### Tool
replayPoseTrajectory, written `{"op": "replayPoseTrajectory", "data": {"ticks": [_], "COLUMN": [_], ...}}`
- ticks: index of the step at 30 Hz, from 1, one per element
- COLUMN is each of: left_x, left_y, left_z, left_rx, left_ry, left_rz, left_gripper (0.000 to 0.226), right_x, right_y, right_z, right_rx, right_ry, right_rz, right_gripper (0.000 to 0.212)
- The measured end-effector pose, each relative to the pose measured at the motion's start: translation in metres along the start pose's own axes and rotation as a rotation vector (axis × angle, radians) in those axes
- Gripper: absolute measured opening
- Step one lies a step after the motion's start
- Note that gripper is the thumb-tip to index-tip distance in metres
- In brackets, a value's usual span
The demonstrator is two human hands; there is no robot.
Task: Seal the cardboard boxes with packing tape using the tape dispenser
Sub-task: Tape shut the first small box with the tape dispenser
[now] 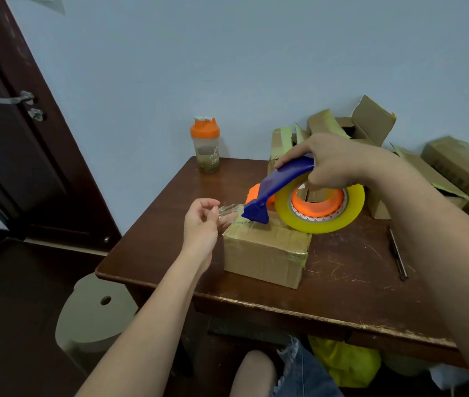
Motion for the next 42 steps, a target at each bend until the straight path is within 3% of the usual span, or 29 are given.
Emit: {"op": "replayPoseTrajectory", "data": {"ticks": [9, 18, 42], "left_x": [0.0, -0.003, 0.006], "left_y": [0.013, 0.006, 0.044], "left_z": [-0.005, 0.003, 0.004], "left_rx": [-0.183, -0.129, -0.178], "left_ry": [0.059, 0.013, 0.241], "left_rz": [-0.019, 0.021, 0.159], "left_gripper": [0.014, 0.014, 0.024], "right_x": [0.021, 0.013, 0.006], "right_y": [0.01, 0.013, 0.017], "right_z": [0.021, -0.006, -0.004], "right_rx": [-0.104, -0.036, 0.024], "right_ry": [0.024, 0.018, -0.017], "right_rz": [-0.018, -0.052, 0.071], "right_gripper": [0.056, 0.055, 0.069]}}
Point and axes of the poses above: each hand's wrist, its own y-axis away from the middle knuckle, its own z-axis out of the back of the hand, x = y × z, the point moved 8 cm from there along -y, towards the middle knuckle, and after that the axes turned 14 degrees about x, right-handed, at the moved point
